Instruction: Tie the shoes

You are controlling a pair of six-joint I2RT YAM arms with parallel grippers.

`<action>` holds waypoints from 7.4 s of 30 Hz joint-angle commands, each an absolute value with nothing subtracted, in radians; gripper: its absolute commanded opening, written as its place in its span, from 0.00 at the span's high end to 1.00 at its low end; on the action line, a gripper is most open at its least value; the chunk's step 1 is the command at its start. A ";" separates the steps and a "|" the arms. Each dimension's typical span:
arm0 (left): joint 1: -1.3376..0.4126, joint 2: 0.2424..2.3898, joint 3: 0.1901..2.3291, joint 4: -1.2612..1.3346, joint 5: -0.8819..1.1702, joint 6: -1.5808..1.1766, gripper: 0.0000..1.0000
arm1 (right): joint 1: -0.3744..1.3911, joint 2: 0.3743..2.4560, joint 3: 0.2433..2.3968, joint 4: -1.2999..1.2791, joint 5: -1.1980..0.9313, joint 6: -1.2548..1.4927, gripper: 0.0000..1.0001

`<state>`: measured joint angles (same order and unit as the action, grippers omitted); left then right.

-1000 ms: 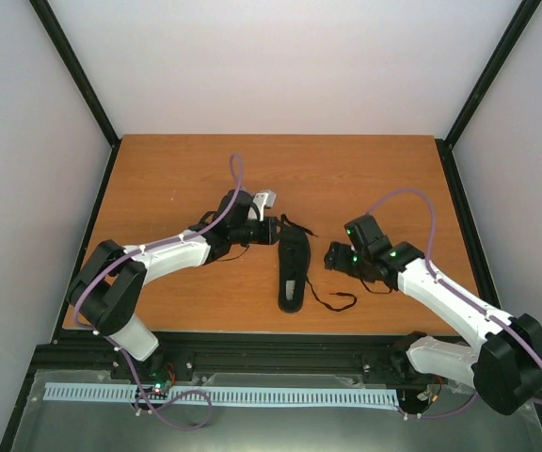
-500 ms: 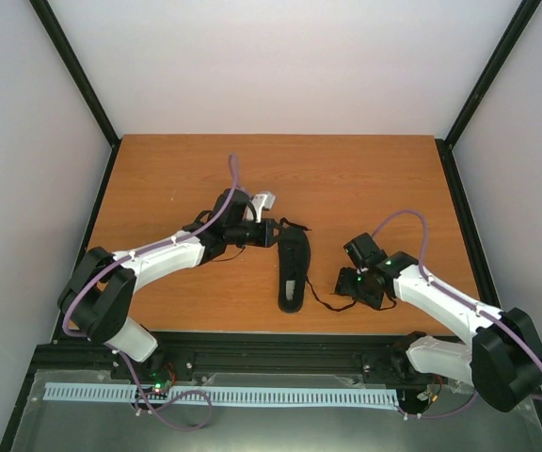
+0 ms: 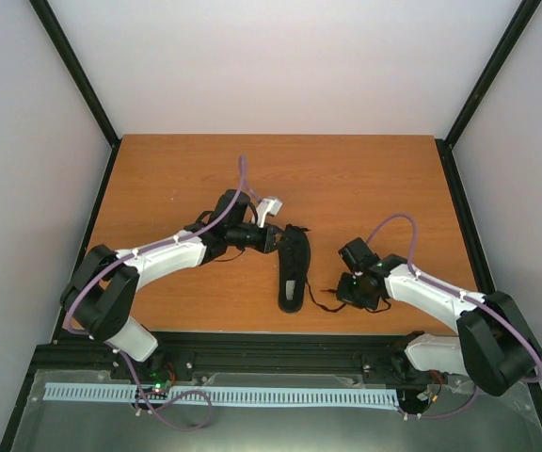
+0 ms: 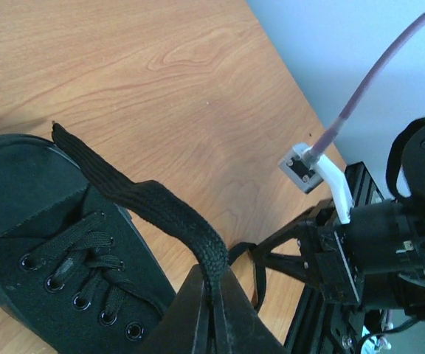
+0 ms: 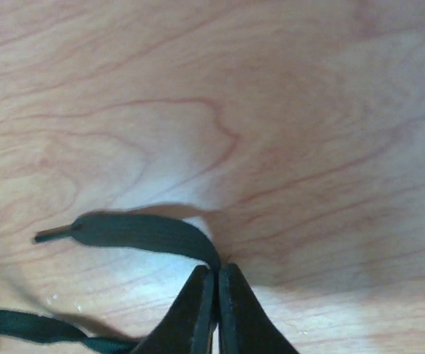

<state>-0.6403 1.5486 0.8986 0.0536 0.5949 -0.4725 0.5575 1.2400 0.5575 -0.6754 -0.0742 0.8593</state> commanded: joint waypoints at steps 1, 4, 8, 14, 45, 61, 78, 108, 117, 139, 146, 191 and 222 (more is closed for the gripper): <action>-0.637 1.576 0.920 0.075 0.662 -0.403 0.98 | 0.564 1.181 0.607 -0.641 -0.030 0.862 0.97; -0.636 1.593 0.925 0.095 0.694 -0.405 0.97 | 0.565 1.118 0.682 -0.608 -0.001 0.852 0.97; -0.638 1.618 0.939 0.110 0.718 -0.403 0.96 | 0.565 1.090 0.774 -0.495 -0.010 0.808 0.97; -0.652 1.653 0.975 0.109 0.746 -0.389 0.96 | 0.565 1.195 0.925 -0.391 -0.063 0.737 0.97; -0.670 1.757 1.069 0.124 0.729 -0.422 0.80 | 0.565 1.323 1.140 -0.312 -0.120 0.712 0.97; -0.690 1.748 1.072 0.142 0.770 -0.392 0.61 | 0.565 1.325 1.144 -0.347 -0.084 0.727 0.97; -0.696 1.767 1.097 0.094 0.687 -0.380 0.60 | 0.565 1.328 1.166 -0.351 -0.132 0.730 0.97; -0.703 1.609 0.896 0.181 0.587 -0.460 0.99 | 0.561 1.563 1.153 -0.342 -0.240 0.702 0.97; -0.704 1.578 0.851 0.199 0.584 -0.493 0.99 | 0.502 1.573 1.083 -0.308 -0.340 0.669 0.82; -0.704 1.537 0.838 0.154 0.659 -0.446 0.99 | 0.437 1.214 0.634 0.297 -0.681 0.441 0.07; -0.704 1.516 0.833 0.142 0.712 -0.415 0.99 | 0.440 1.285 0.738 0.255 -0.871 0.354 0.02; -0.703 1.571 0.891 0.148 0.780 -0.438 0.99 | 0.503 1.478 0.714 0.062 -0.997 0.126 0.25; -0.695 1.582 0.905 0.134 0.772 -0.467 0.99 | 0.503 1.452 0.606 0.180 -0.873 0.173 0.73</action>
<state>-0.6918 1.5867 0.8627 0.1192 0.7429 -0.4541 0.5018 1.4815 0.6277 0.1181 -0.9417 0.1596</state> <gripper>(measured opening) 0.025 0.312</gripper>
